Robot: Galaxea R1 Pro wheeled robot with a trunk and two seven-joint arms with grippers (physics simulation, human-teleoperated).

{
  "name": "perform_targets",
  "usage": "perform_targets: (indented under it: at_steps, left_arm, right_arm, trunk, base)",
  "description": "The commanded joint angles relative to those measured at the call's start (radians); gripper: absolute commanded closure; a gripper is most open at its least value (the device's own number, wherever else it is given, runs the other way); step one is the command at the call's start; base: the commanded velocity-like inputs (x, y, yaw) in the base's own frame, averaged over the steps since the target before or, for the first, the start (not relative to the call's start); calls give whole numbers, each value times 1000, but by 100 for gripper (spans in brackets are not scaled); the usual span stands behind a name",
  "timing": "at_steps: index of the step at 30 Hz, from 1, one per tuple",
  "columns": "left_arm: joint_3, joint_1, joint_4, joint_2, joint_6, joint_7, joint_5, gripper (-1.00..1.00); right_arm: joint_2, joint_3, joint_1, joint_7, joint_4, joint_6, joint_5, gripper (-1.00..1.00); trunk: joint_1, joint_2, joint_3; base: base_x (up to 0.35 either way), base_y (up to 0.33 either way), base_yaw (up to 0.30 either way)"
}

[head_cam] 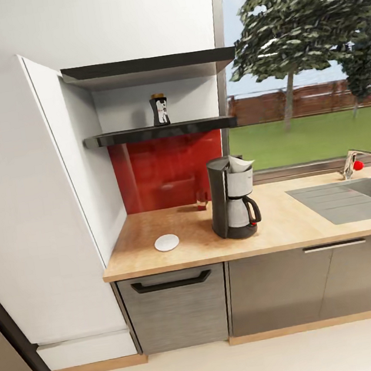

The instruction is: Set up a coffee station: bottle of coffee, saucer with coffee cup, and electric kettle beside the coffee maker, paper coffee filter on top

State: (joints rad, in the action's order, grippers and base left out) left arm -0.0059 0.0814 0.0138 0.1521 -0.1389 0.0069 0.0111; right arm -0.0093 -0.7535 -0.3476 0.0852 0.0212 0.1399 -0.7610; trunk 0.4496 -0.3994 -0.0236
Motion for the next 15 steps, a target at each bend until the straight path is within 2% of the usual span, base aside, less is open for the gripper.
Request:
perform_targets:
  at_steps: [1,5,15]
  left_arm:
    - [-1,0,-1,-2,-4,1,1,-100]
    - [-2,0,0,-11,-5,-1,3,-100]
    - [-3,3,8,-15,-5,-1,3,-100]
  right_arm:
    - [-3,-8,19,-12,2,-20,-31,-100]
    - [-5,-12,48,-27,4,-71,-53,-100]
    - [-2,-13,52,-31,8,-78,-50,-100]
  trunk:
    - [0,-1,0]
    - [0,-1,0]
    - [0,-1,0]
  base:
    - [0,0,0]
    - [0,0,0]
    - [0,0,0]
